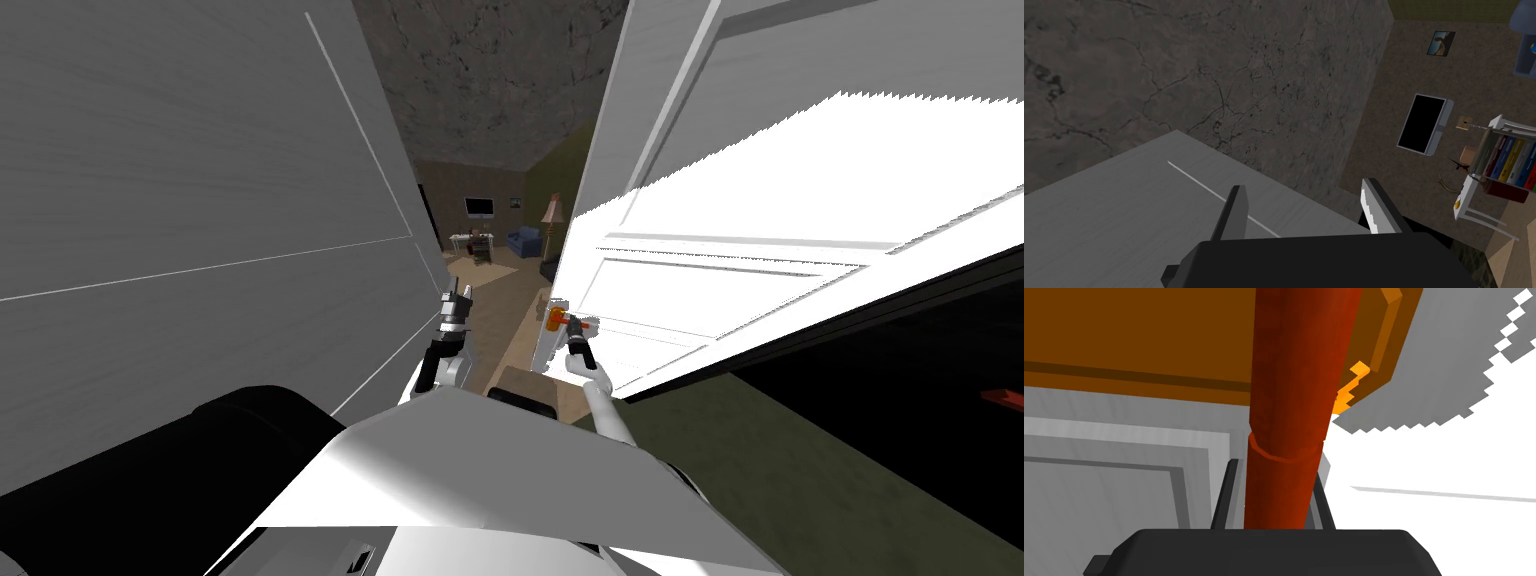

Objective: Push the door open

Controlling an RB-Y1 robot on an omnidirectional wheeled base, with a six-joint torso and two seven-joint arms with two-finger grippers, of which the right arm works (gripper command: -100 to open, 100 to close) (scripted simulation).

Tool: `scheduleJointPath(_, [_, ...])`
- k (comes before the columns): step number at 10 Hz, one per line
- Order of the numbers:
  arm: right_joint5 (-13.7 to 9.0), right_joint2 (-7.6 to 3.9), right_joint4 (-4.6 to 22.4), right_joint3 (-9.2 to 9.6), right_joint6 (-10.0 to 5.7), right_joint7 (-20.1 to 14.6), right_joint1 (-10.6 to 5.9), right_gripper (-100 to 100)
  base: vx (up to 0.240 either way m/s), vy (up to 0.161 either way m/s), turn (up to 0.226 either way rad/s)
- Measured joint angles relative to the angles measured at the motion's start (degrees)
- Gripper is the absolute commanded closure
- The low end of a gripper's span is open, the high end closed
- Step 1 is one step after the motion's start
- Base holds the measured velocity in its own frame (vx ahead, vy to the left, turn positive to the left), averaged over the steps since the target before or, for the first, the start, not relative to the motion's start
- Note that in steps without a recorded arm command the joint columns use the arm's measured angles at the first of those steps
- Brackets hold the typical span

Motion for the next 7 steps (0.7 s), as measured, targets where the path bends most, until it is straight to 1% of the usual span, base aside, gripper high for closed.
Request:
scheduleJointPath(1, [-0.3,-0.21,1.5,-0.34,-0.48,0.4,-1.34,100,0.086,-0.041,-0.073])
scheduleJointPath(2, [-0.6,-0.25,2.4,-0.66,-1.43,1.0,-1.84,100,0.075,-0.051,-0.070])
scheduleJointPath(3, [-1.0,-0.54,1.6,-0.68,-1.10,1.4,-1.52,100,0.089,-0.044,-0.082])
scheduleJointPath(4, [-1.6,-1.09,2.5,-0.52,-1.61,1.7,-1.79,100,0.154,-0.048,-0.098])
scheduleJointPath(5, [-2.4,-0.99,2.6,-0.33,-1.77,2.5,-1.43,100,0.159,-0.003,-0.108])
scheduleJointPath(6, [-3.1,-0.58,1.7,-0.26,-0.97,3.7,-1.07,100,0.109,0.010,-0.062])
scheduleJointPath(7, [-3.6,-1.10,3.1,-0.31,-1.49,4.1,-2.02,100,0.099,-0.013,-0.116])
